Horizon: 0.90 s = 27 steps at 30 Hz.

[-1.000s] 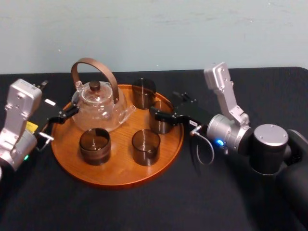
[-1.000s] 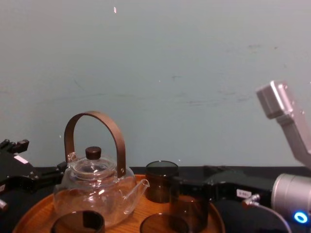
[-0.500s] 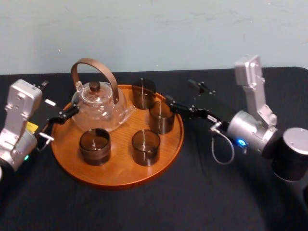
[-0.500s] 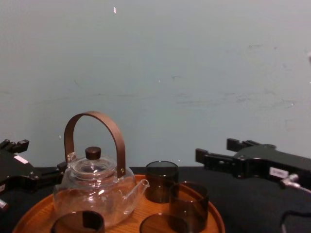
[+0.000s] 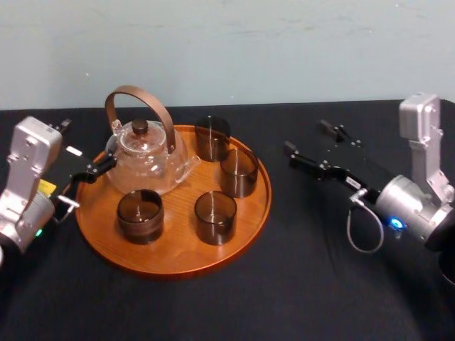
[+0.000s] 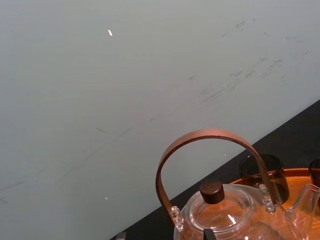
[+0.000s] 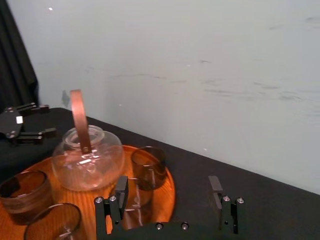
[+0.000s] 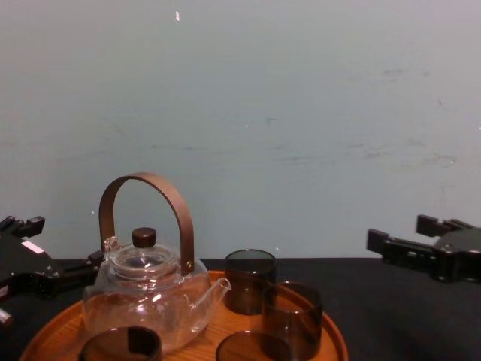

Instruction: Pick up the glass from the table and place it on the tray.

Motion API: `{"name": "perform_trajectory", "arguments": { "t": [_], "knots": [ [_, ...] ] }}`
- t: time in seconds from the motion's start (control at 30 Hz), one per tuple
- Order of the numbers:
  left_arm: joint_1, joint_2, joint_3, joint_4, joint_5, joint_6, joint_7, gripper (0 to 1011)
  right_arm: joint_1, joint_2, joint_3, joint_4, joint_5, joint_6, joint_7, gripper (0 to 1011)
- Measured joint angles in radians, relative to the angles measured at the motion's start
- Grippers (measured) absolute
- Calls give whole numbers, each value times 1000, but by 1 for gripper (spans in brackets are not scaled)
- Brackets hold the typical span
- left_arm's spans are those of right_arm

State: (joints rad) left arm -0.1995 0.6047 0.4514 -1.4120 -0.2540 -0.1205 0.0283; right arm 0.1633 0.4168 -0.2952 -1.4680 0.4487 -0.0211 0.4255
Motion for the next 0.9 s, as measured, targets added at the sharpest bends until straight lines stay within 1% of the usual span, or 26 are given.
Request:
{"name": "perform_trajectory", "arguments": {
  "t": [0.17,0.37,0.63,0.9],
  "knots": [
    [0,0,0,0,0,0,0,1001,-22,9,24,-5,3,-14,-20,1002],
    [0,0,0,0,0,0,0,1001,-45,8,51,-9,-19,-30,-55,1002],
    [0,0,0,0,0,0,0,1001,-57,-4,83,7,-51,-45,-87,1002],
    [0,0,0,0,0,0,0,1001,-59,-21,104,36,-78,-54,-102,1002]
  ]
}}
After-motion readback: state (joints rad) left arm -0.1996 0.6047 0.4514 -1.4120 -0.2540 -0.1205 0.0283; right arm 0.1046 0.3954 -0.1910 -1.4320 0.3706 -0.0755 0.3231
